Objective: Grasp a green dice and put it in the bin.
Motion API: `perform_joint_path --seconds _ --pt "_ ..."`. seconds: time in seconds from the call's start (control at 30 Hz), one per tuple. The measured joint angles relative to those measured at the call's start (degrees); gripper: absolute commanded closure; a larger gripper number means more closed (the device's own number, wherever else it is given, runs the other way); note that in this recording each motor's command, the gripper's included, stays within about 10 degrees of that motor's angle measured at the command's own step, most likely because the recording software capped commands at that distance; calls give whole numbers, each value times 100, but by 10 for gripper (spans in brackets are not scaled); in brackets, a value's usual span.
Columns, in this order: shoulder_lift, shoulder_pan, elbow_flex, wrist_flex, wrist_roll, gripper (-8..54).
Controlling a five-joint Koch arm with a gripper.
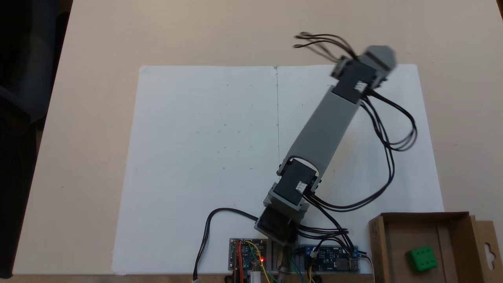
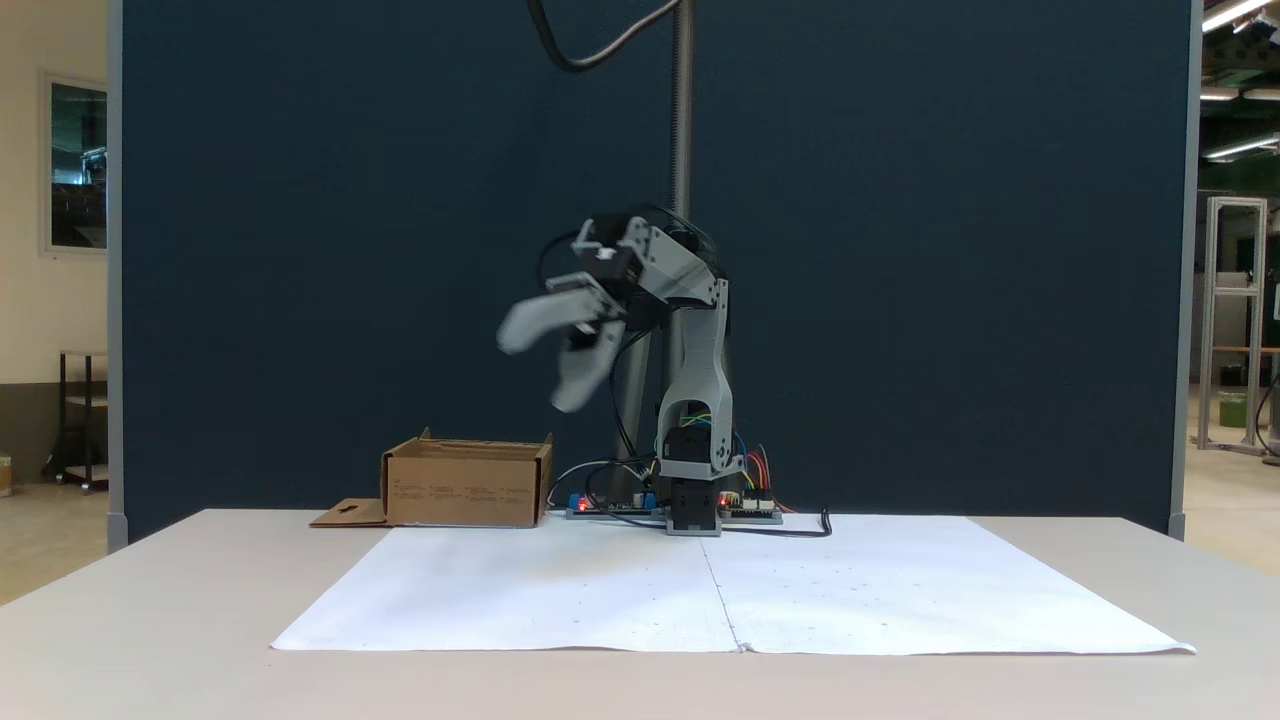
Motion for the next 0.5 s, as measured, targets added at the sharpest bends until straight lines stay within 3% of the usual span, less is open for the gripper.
perform_joint_path --seconds 0.13,0.37,0.5 --pt "466 -1072 1266 -246 0 11" --pt "1784 -2206 5080 -2153 -413 16" --pt "2206 -2364 5897 -3041 -712 19"
